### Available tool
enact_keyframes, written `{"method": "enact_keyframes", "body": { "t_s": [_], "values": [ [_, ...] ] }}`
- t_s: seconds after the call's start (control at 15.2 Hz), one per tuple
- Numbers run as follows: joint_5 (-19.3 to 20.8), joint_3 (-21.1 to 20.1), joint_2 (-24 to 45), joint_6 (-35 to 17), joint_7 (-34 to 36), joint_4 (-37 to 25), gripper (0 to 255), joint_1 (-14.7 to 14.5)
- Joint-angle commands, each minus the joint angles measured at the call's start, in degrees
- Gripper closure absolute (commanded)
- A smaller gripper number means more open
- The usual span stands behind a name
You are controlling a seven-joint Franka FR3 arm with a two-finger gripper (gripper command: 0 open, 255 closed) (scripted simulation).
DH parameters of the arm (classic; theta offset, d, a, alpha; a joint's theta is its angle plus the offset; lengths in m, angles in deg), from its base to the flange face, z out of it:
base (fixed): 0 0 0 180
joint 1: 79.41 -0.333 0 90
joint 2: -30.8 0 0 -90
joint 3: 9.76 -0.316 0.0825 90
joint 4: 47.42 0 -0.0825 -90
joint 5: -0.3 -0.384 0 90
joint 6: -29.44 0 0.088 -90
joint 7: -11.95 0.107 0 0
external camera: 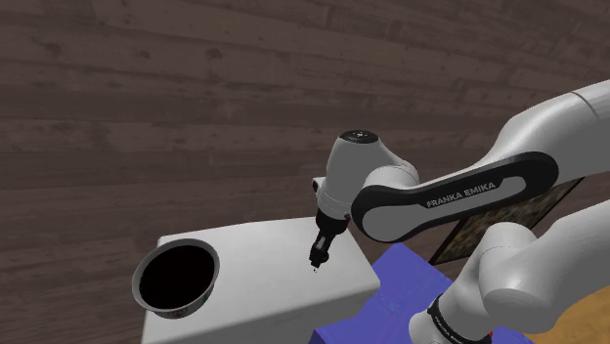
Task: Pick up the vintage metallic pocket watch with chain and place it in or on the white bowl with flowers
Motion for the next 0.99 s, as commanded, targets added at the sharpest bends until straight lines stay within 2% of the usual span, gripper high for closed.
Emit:
{"method": "enact_keyframes", "body": {
  "t_s": [0.0, 0.13, 0.92],
  "values": [
    [0.00, 0.00, 0.02, 0.00, 0.00, 0.03, 255, 0.01],
    [0.01, 0.01, 0.02, 0.01, -0.01, 0.01, 255, 0.01],
    [0.34, 1.78, -6.61, 11.64, -0.29, -5.04, 255, -0.22]
  ]
}}
